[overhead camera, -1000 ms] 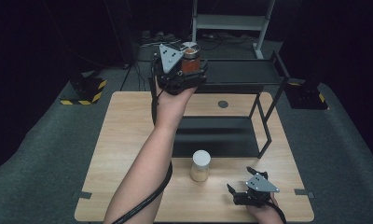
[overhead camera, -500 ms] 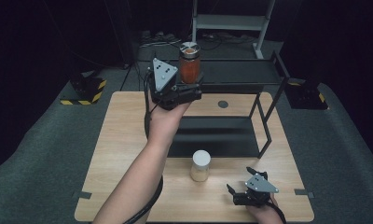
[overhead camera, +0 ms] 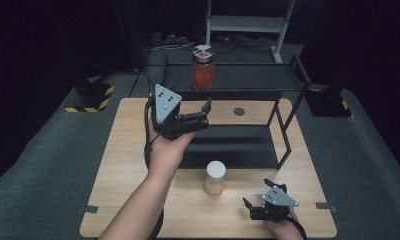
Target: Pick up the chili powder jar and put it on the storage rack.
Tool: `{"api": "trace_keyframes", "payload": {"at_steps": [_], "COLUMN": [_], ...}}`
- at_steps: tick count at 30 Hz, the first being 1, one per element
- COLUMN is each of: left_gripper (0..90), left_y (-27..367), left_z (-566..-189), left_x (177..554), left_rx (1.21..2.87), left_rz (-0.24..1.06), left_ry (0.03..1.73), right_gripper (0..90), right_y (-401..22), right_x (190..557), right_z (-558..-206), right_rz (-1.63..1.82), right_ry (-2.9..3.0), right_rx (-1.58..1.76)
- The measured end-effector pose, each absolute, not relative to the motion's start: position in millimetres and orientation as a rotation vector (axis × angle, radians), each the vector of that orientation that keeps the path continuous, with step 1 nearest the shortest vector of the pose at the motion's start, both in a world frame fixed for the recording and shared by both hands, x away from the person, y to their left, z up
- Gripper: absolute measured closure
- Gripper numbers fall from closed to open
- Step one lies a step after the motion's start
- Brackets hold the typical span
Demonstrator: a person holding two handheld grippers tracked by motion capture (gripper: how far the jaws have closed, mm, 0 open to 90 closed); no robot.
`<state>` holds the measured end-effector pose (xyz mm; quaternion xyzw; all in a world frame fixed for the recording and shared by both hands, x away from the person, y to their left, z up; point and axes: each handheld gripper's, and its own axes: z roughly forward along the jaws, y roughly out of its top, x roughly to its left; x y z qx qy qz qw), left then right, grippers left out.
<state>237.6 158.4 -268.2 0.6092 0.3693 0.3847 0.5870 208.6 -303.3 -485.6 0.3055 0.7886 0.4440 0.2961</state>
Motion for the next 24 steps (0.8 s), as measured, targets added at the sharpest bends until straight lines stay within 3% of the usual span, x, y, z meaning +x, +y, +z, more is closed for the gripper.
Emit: {"api": "trace_keyframes", "payload": {"at_steps": [24], "left_gripper": [0.3], "left_y": [180], "left_z": [-333], "left_x": [219], "left_rx": [1.543], "left_rz": [0.837], "left_ry": [0.901], "right_gripper": [0.0], "right_y": [-303], "right_x": [208], "right_z": [-486], "right_rz": [1.177], "right_ry": [2.096], "right_rx": [0.808]}}
